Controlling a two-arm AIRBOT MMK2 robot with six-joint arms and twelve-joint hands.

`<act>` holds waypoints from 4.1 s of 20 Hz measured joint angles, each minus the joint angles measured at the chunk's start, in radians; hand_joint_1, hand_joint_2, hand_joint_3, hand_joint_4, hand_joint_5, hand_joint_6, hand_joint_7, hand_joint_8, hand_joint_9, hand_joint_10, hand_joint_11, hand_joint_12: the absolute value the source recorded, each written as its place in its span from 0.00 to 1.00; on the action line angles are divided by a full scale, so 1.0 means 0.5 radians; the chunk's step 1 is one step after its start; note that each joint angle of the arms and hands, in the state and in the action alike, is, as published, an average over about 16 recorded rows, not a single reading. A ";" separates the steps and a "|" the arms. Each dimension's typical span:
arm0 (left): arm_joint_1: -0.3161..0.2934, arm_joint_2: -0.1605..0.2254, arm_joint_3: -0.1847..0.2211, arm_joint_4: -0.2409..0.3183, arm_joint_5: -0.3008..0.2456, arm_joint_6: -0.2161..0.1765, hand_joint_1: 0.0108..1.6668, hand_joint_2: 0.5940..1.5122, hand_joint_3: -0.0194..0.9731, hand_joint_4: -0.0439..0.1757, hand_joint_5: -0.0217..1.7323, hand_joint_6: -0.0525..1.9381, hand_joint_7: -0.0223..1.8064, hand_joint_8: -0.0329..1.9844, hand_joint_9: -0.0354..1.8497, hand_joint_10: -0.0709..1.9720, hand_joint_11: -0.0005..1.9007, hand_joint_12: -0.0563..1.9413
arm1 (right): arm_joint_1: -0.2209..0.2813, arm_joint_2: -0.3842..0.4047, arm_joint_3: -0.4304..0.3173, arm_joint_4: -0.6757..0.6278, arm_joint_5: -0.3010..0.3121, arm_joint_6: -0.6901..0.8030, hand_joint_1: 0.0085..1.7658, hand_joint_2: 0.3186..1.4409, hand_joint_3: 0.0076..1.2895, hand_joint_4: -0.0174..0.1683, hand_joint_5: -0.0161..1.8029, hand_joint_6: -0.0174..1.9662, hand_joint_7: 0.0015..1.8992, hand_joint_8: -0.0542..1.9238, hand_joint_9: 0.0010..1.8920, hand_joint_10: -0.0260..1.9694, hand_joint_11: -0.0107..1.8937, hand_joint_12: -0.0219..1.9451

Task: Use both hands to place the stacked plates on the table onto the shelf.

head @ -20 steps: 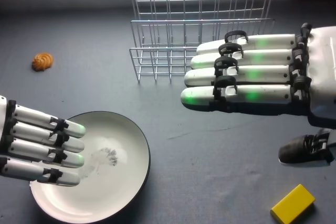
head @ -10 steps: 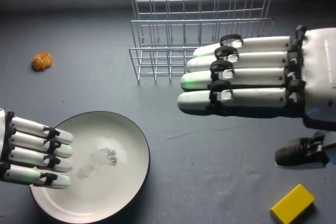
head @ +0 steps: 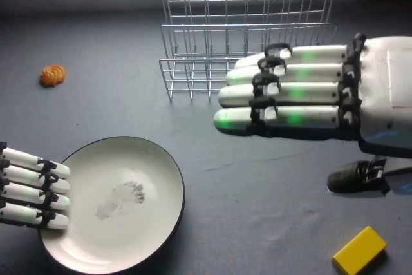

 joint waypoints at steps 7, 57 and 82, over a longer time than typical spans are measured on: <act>0.074 -0.016 -0.028 -0.048 0.104 -0.020 0.01 0.60 0.03 0.18 0.03 0.03 0.02 0.02 0.03 0.04 0.01 0.02 | -0.015 -0.007 0.001 0.033 -0.002 -0.071 0.73 0.57 0.01 0.12 0.03 0.02 0.01 0.03 0.01 0.02 0.02 0.08; -0.019 -0.097 -0.401 -0.635 0.509 -0.038 0.01 0.60 0.03 0.24 0.02 0.03 0.02 0.01 0.03 0.04 0.01 0.03 | -0.043 -1.191 0.587 0.714 -0.551 -1.344 0.63 0.63 0.01 0.14 0.43 0.12 0.41 0.14 0.45 0.02 0.25 0.57; -0.509 0.097 0.024 -0.501 0.168 -0.039 0.00 0.58 0.03 0.20 0.07 0.03 0.04 0.02 0.03 0.04 0.01 0.03 | 0.263 -0.708 0.162 0.705 -0.605 -0.839 0.67 0.61 0.00 0.25 0.53 0.50 0.55 0.46 0.62 0.01 0.40 0.51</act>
